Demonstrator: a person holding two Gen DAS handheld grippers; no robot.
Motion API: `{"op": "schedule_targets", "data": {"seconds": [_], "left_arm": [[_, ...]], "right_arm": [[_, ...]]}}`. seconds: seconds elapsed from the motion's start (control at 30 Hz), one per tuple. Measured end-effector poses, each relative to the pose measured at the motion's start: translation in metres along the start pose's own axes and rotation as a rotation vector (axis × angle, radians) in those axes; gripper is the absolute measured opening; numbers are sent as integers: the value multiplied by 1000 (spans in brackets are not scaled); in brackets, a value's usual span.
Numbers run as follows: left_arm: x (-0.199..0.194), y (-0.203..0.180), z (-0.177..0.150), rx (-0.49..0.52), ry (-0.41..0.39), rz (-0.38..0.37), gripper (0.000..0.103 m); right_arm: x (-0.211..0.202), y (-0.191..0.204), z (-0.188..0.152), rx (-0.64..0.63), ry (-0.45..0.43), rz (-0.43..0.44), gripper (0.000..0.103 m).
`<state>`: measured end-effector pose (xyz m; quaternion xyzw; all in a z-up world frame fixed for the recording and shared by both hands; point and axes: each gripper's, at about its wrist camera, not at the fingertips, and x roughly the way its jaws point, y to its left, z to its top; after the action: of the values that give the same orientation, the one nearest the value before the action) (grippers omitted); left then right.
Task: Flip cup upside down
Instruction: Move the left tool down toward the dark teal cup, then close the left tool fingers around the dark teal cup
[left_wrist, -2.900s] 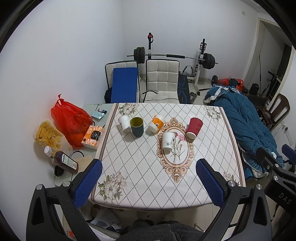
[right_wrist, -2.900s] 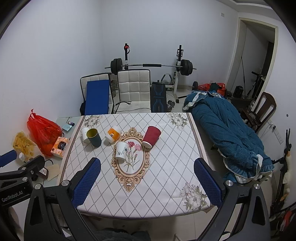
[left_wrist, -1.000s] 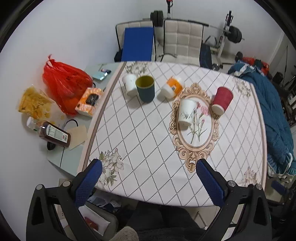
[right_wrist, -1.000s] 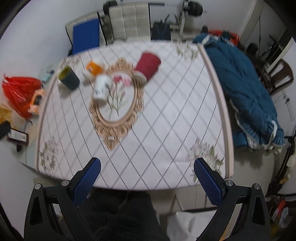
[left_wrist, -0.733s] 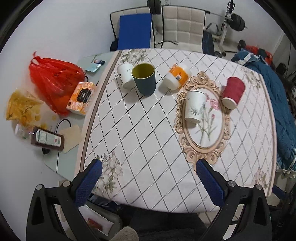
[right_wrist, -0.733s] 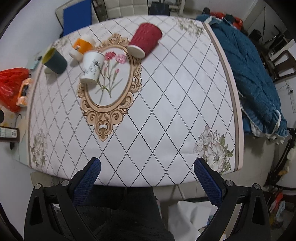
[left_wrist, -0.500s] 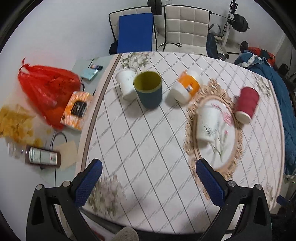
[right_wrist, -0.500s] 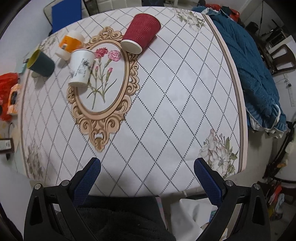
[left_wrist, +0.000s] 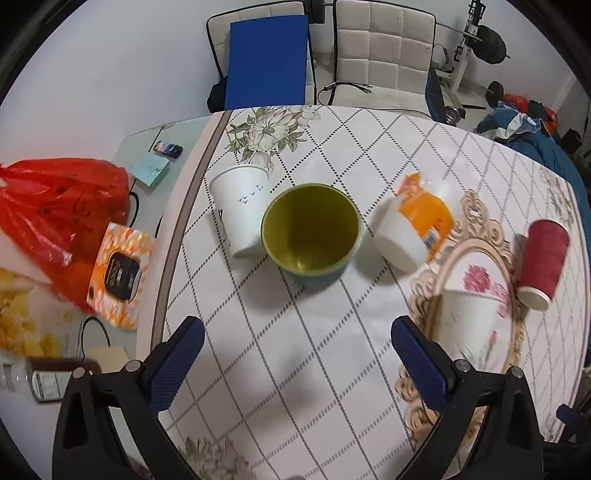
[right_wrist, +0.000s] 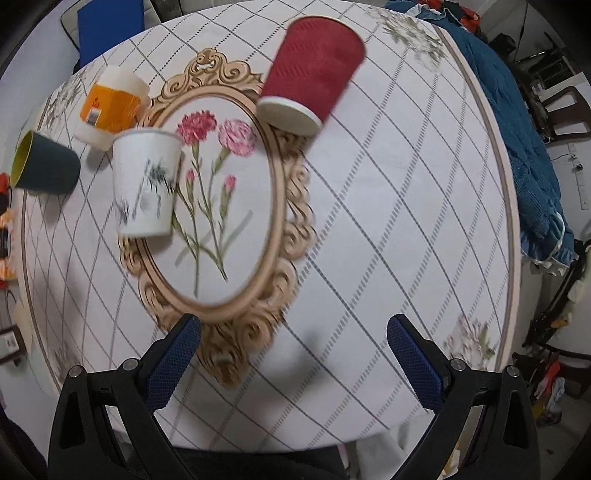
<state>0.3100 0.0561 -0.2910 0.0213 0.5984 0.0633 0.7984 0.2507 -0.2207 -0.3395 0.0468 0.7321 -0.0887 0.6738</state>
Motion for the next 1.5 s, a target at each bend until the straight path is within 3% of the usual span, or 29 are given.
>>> {"op": "schedule_targets", "data": {"seconds": [0.33, 0.67, 0.8, 0.9, 1.23, 1.5], "left_arm": [[46, 0, 19, 23, -128, 7, 103], [75, -7, 25, 35, -182, -2, 103], [82, -8, 26, 43, -212, -1, 88], [83, -12, 26, 69, -252, -8, 71], [72, -8, 21, 77, -324, -22, 70], [41, -5, 9, 102, -343, -33, 70]], "right_arm": [[18, 27, 37, -11, -4, -49, 102], [29, 24, 52, -6, 3, -117, 102], [29, 26, 48, -7, 3, -129, 102], [31, 25, 50, -12, 3, -135, 102], [27, 31, 44, -14, -9, -142, 102], [18, 30, 30, -10, -37, -120, 102]]}}
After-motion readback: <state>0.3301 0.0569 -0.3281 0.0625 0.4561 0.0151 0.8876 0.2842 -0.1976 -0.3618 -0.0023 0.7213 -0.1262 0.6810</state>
